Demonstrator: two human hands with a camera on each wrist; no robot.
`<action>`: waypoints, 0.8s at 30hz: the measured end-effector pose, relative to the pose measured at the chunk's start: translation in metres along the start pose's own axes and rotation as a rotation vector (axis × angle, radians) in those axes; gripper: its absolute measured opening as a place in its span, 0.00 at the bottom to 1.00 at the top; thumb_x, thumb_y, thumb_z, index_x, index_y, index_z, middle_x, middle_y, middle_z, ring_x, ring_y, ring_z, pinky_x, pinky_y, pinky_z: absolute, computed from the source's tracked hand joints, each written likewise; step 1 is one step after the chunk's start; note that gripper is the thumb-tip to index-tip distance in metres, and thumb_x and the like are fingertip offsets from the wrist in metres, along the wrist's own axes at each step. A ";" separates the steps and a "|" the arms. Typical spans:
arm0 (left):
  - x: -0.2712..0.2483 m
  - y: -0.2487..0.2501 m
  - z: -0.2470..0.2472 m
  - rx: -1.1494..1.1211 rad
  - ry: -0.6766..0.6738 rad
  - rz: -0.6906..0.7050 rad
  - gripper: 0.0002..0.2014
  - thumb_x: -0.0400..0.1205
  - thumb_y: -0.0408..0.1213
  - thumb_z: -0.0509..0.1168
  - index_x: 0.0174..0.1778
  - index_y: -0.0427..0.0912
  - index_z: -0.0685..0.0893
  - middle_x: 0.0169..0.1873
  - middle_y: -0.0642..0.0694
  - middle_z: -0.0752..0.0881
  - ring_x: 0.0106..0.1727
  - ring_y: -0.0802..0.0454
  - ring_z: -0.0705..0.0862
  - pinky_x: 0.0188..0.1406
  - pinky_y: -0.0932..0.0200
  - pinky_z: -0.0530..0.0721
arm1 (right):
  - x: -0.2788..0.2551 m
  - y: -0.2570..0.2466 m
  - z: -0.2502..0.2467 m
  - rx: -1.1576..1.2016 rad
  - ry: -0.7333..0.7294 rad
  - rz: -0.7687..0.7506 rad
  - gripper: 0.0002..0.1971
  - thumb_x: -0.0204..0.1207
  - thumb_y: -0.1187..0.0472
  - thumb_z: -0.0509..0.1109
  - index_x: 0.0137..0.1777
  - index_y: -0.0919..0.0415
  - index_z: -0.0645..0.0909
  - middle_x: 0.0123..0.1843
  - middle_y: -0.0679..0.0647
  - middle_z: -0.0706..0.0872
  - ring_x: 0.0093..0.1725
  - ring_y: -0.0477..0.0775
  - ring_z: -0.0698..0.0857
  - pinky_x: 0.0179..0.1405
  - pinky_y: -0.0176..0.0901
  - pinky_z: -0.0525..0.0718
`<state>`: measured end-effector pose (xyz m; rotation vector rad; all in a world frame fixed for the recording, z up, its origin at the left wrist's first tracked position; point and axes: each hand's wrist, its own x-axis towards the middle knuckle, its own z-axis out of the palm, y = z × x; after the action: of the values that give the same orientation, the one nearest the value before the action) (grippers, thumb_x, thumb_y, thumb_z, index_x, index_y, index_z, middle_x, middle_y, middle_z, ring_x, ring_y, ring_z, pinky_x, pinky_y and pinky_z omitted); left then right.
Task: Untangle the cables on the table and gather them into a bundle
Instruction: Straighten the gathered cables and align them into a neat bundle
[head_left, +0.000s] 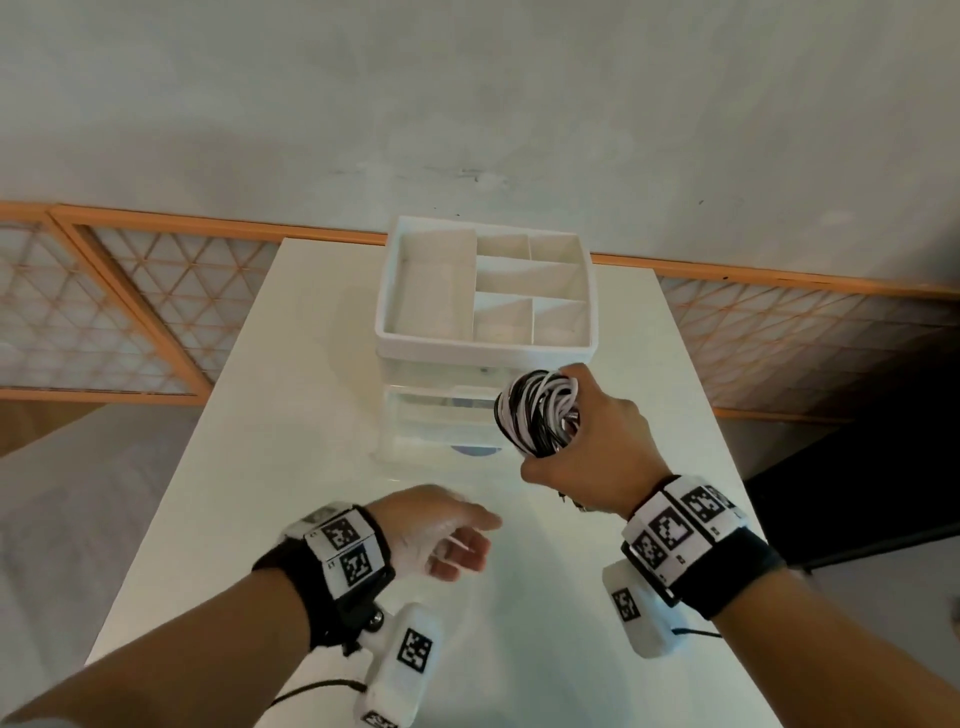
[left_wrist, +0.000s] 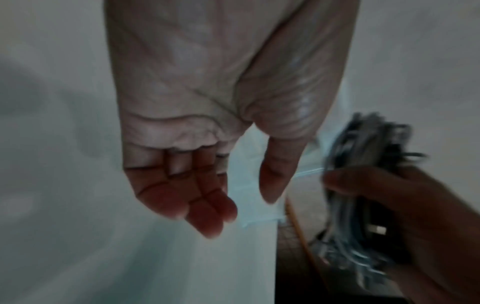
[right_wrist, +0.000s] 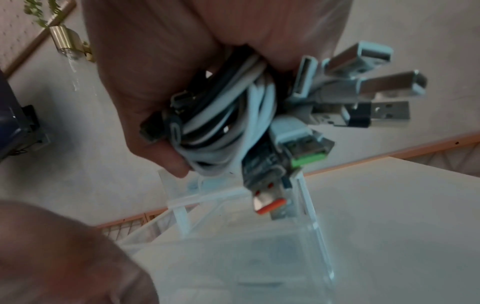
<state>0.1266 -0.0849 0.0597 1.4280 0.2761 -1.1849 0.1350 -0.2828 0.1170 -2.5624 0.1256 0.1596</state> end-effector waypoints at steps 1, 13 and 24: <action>-0.007 0.010 0.000 0.118 0.072 0.102 0.06 0.79 0.35 0.72 0.49 0.39 0.84 0.39 0.44 0.87 0.38 0.51 0.86 0.35 0.59 0.80 | 0.003 -0.004 -0.002 -0.007 -0.005 -0.010 0.40 0.49 0.45 0.78 0.63 0.38 0.65 0.40 0.46 0.88 0.34 0.54 0.89 0.29 0.50 0.92; -0.020 -0.003 -0.015 1.348 0.465 0.147 0.24 0.83 0.45 0.60 0.78 0.51 0.73 0.74 0.51 0.76 0.76 0.47 0.72 0.71 0.42 0.63 | 0.040 -0.040 0.030 -0.362 -0.171 -0.185 0.48 0.53 0.45 0.82 0.72 0.43 0.60 0.50 0.51 0.86 0.44 0.60 0.86 0.42 0.50 0.90; -0.013 0.011 -0.021 0.704 0.618 0.722 0.17 0.78 0.38 0.72 0.62 0.53 0.81 0.63 0.51 0.75 0.62 0.47 0.80 0.64 0.53 0.79 | 0.058 -0.050 0.062 -0.580 -0.475 -0.274 0.35 0.55 0.52 0.83 0.61 0.50 0.70 0.38 0.49 0.84 0.35 0.54 0.87 0.38 0.50 0.91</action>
<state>0.1391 -0.0645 0.0713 2.2357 -0.2674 -0.2058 0.1934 -0.2110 0.0839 -2.9793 -0.5206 0.7868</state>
